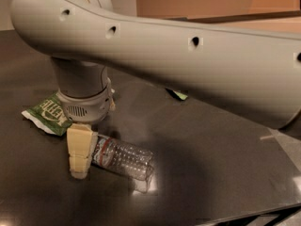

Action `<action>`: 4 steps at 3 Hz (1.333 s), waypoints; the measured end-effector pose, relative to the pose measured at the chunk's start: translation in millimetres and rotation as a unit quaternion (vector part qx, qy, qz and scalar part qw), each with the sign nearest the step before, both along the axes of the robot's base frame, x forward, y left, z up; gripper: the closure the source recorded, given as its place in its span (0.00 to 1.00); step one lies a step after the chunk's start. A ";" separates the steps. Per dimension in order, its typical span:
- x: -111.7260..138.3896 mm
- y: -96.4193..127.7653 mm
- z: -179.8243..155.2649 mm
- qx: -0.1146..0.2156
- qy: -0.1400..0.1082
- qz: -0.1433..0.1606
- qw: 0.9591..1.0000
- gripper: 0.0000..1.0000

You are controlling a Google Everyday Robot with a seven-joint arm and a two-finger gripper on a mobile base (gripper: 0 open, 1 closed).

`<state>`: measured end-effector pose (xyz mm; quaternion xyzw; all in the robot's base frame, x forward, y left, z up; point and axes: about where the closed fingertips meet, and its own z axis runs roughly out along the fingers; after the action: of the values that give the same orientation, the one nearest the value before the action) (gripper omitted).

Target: Place water bottle upright

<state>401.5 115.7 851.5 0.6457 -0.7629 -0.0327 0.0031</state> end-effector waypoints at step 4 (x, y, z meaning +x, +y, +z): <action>6.0 -18.3 6.0 -0.003 -0.039 -0.049 0.998 0.88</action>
Offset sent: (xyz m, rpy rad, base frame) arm -0.0057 -0.0169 -0.0148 -0.1009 -0.0405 -0.0910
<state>407.5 97.4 857.5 0.6082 -0.7933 -0.0054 -0.0258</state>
